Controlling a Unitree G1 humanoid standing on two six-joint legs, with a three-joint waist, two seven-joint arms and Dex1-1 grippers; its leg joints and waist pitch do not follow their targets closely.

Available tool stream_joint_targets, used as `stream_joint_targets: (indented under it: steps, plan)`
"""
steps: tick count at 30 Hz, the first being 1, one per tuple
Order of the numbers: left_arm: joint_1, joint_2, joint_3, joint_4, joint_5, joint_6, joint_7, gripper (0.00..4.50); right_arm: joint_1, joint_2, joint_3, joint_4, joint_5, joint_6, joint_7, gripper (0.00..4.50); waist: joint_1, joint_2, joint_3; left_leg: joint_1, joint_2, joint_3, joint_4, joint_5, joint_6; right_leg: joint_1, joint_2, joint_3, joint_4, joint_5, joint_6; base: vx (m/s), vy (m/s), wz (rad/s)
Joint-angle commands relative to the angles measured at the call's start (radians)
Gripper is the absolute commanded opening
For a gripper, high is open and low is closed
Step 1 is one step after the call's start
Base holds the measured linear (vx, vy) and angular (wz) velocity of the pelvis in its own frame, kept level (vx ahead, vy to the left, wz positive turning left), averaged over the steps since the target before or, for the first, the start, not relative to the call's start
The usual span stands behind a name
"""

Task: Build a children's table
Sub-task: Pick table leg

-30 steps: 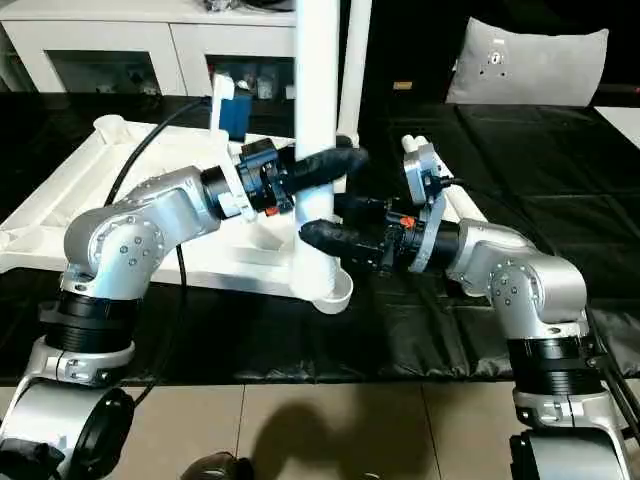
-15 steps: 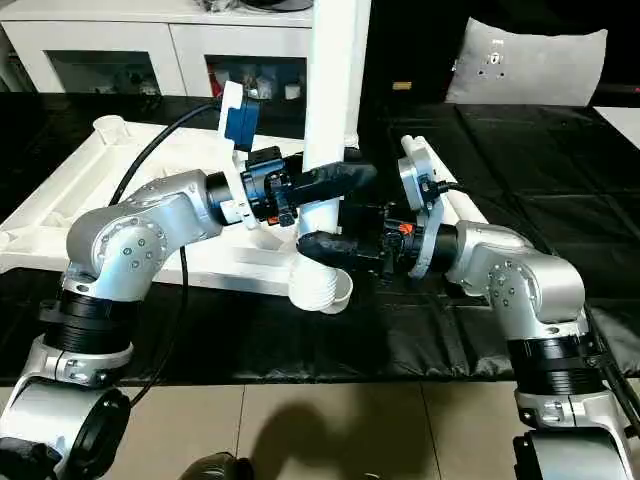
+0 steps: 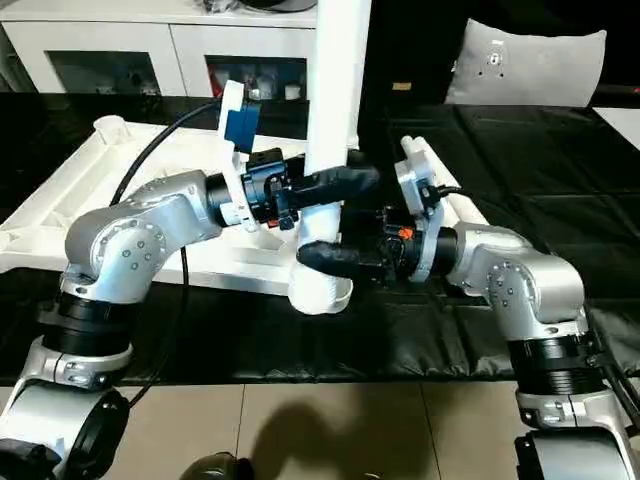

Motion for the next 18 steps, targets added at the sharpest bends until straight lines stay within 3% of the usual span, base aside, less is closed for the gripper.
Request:
stream_joint_targets:
  steps: [1,3,7,8,18]
  plan:
    - [-0.003,0.004,-0.006,-0.026,0.002,-0.006,-0.008,1.88,-0.013,-0.009,0.009,-0.013,0.012,0.008,0.013,4.14,0.005,-0.023,-0.083,0.029,0.052,-0.024,-0.053,-0.109,0.049,0.047,-0.070,0.035,-0.073,-0.144,-0.228,0.000,0.000,0.00]
    - [-0.003,0.004,-0.006,-0.027,0.002,-0.009,-0.009,1.88,-0.011,-0.009,0.012,-0.014,0.012,0.011,0.015,3.73,0.005,-0.023,-0.082,0.028,0.052,-0.024,-0.053,-0.116,0.048,0.048,-0.071,0.036,-0.074,-0.154,-0.227,0.000,0.000,0.00]
    - [-0.001,0.001,-0.010,-0.031,0.006,-0.011,-0.008,1.88,-0.012,-0.003,0.011,-0.007,0.013,0.015,0.009,3.65,0.005,-0.024,-0.082,0.029,0.052,-0.024,-0.053,-0.119,0.043,0.047,-0.072,0.036,-0.075,-0.168,-0.221,0.000,0.000,0.00]
    - [0.000,-0.002,-0.012,-0.034,0.007,-0.013,-0.006,1.88,-0.015,0.002,0.011,-0.004,0.014,0.018,0.005,3.38,0.004,-0.024,-0.082,0.029,0.052,-0.025,-0.054,-0.120,0.042,0.047,-0.071,0.036,-0.075,-0.171,-0.219,0.000,0.000,0.00]
    - [-0.002,-0.017,-0.021,-0.031,0.015,-0.025,0.007,1.88,-0.020,0.020,0.016,0.005,0.010,0.020,-0.001,2.49,0.005,-0.025,-0.083,0.028,0.051,-0.025,-0.053,-0.108,0.047,0.048,-0.071,0.035,-0.073,-0.150,-0.222,0.000,0.000,0.00]
